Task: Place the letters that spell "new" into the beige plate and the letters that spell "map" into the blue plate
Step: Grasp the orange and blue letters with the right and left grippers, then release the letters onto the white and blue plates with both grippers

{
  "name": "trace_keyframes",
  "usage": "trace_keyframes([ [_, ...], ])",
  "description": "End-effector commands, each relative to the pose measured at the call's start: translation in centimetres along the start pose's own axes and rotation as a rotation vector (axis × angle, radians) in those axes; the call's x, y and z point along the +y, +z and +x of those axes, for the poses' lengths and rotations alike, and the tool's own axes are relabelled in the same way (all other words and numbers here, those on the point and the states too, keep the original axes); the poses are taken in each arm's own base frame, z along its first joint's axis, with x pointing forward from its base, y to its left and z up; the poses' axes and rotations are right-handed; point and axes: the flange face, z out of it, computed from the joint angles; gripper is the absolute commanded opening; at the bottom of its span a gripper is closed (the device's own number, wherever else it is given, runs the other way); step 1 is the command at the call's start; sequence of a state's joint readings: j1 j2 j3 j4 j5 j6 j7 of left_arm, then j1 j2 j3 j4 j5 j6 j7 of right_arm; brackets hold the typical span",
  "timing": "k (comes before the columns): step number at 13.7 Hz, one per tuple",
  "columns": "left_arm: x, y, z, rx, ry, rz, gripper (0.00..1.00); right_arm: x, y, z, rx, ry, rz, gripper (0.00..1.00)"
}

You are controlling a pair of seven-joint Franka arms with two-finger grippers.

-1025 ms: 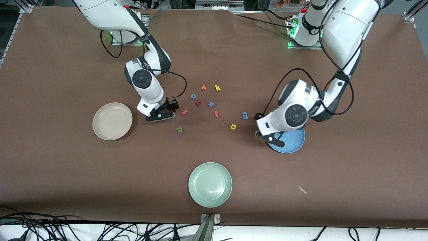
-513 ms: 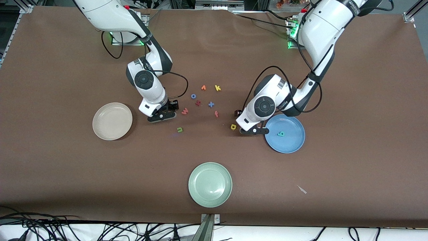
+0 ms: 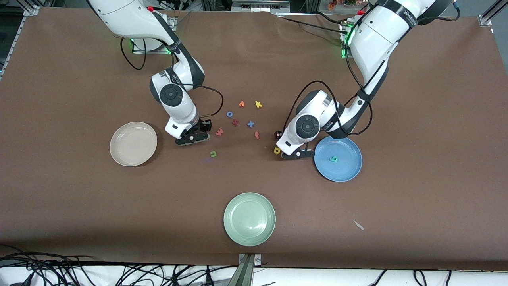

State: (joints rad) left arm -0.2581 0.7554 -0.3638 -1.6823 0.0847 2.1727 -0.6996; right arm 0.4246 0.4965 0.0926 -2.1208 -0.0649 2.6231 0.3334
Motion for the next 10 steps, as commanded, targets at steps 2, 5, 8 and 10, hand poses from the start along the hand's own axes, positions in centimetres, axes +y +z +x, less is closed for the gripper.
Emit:
trace_keyframes([
  [2, -0.5, 1.2, 0.1, 0.004, 0.004, 0.025, 0.41, -1.2, 0.5, 0.2, 0.01, -0.017, -0.005, 0.43],
  [5, -0.8, 0.3, 0.4, 0.01, 0.032, 0.021, 0.13, -1.3, 0.7, 0.3, 0.01, -0.018, -0.006, 0.39],
  [8, -1.0, -0.5, 0.7, 0.015, 0.037, 0.021, 0.12, -1.4, 0.8, 0.2, 0.012, -0.037, -0.015, 0.31],
  [10, -1.4, -3.0, 0.7, 0.016, 0.034, 0.038, 0.12, -1.4, 1.0, 0.1, 0.013, -0.062, -0.03, 0.25],
])
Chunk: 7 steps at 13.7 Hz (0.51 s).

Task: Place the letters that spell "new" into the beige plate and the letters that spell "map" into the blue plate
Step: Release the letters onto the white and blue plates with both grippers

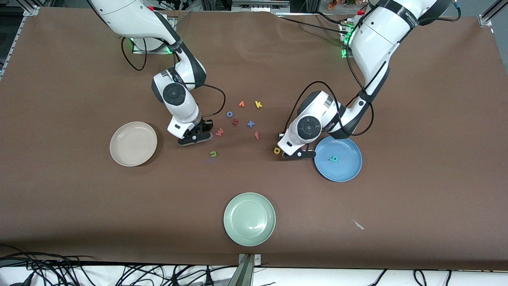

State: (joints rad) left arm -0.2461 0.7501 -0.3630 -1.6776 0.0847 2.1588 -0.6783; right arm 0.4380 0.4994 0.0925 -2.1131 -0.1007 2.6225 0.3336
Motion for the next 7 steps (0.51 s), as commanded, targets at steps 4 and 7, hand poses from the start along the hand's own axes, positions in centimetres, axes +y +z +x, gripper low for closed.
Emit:
trace_keyframes([
  [4, -2.7, -8.8, 2.1, 0.001, 0.086, 0.061, 0.13, -0.2, -0.1, 1.1, 0.016, -0.022, -0.017, 0.16],
  [7, -8.5, -9.9, 5.2, -0.026, 0.209, 0.046, 0.13, 2.2, -5.5, 3.4, -0.064, -0.015, -0.081, 0.16],
])
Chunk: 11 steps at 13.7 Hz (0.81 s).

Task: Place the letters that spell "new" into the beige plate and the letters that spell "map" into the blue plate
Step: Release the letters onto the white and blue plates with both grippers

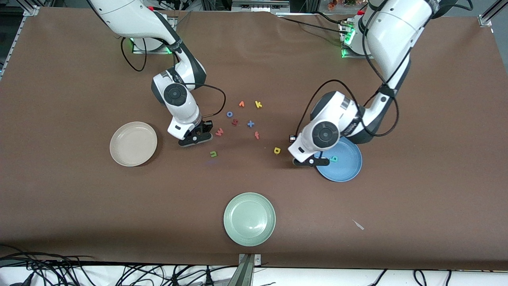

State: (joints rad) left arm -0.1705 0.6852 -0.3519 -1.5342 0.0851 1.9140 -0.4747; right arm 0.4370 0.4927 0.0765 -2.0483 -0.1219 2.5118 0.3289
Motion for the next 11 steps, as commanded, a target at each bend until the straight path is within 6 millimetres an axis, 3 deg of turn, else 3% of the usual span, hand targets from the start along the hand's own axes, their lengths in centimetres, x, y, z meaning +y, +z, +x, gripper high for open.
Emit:
trace_keyframes([
  [1, -6.4, 0.2, 2.3, -0.02, 0.142, 0.008, 0.14, 3.1, -5.0, 2.1, -0.046, -0.028, -0.056, 0.16],
  [2, -8.0, 0.7, 2.8, -0.027, 0.175, 0.006, 0.16, 4.9, -6.3, 2.4, -0.034, -0.048, -0.061, 0.16],
  [3, -9.1, 1.0, 3.2, -0.026, 0.202, 0.026, 0.25, 6.9, -7.2, 2.5, -0.036, -0.071, -0.069, 0.16],
  [4, -9.4, 1.1, 3.3, -0.026, 0.204, 0.031, 0.66, 9.2, -7.9, 2.6, -0.049, -0.092, -0.08, 0.16],
  [5, -9.4, 1.0, 3.3, -0.025, 0.201, 0.03, 1.0, 11.3, -8.5, 2.5, -0.052, -0.122, -0.087, 0.16],
  [8, -7.1, -0.4, 2.7, -0.006, 0.19, 0.013, 1.0, 17.3, -9.1, 1.8, -0.06, -0.167, -0.054, 0.16],
  [11, 1.3, -3.1, 0.5, 0.048, 0.115, -0.027, 1.0, 23.4, -8.5, 0.5, -0.066, -0.202, -0.007, 0.16],
])
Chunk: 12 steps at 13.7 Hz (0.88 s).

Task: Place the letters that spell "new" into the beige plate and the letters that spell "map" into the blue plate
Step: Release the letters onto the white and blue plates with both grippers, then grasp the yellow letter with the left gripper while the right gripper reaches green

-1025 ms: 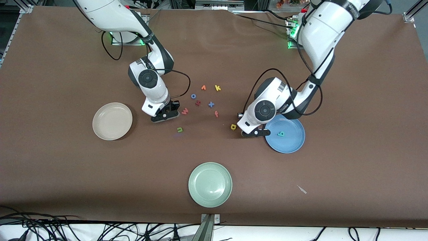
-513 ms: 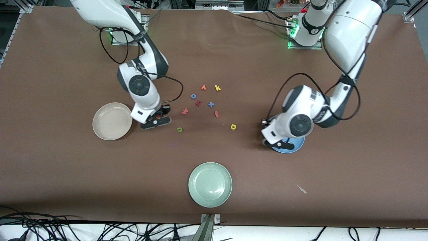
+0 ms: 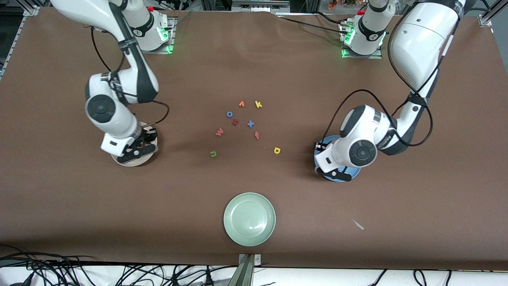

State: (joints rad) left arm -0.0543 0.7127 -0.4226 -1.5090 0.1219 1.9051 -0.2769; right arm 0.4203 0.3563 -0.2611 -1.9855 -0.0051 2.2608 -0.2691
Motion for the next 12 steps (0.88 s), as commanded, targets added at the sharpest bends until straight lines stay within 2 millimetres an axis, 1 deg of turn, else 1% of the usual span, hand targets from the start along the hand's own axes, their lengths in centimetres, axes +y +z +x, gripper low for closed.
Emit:
trace_keyframes([
  [1, 8.8, -1.5, -1.3, 0.043, -0.063, 0.002, 1.0, 3.4, 0.3, -2.5, 0.007, -0.02, 0.034, 0.16],
  [2, 11.5, -1.3, -1.5, 0.052, -0.082, -0.03, 1.0, 4.0, 0.9, -3.0, 0.012, -0.009, 0.027, 0.16],
  [4, 14.8, 0.5, -1.5, 0.089, -0.084, -0.052, 1.0, 4.5, 3.5, -4.2, 0.028, 0.009, 0.01, 0.17],
  [5, 15.8, 0.7, -1.5, 0.114, -0.069, -0.056, 1.0, 4.3, 4.9, -4.8, 0.035, 0.021, 0.006, 0.17],
  [6, 15.5, 1.1, -1.2, 0.136, -0.046, -0.045, 1.0, 4.3, 5.5, -5.2, 0.041, 0.033, 0.011, 0.2],
  [7, 15.4, 1.5, -0.6, 0.188, -0.009, -0.023, 1.0, 4.2, 5.6, -5.2, 0.038, 0.041, 0.014, 0.23],
  [8, 15.4, 2.4, -0.2, 0.198, 0.0, -0.02, 1.0, 4.2, 5.5, -5.1, 0.037, 0.042, 0.015, 0.45],
  [9, 15.6, 4.0, -0.2, 0.18, 0.009, -0.01, 1.0, 4.1, 5.3, -5.1, 0.029, 0.056, 0.02, 0.99],
  [10, 15.7, 5.0, -0.2, 0.178, 0.041, 0.019, 1.0, 3.9, 4.7, -4.7, 0.025, 0.061, 0.025, 1.0],
  [12, 15.5, 6.0, 0.0, 0.192, 0.088, 0.077, 1.0, 2.8, 2.7, -3.4, -0.012, 0.107, 0.05, 1.0],
])
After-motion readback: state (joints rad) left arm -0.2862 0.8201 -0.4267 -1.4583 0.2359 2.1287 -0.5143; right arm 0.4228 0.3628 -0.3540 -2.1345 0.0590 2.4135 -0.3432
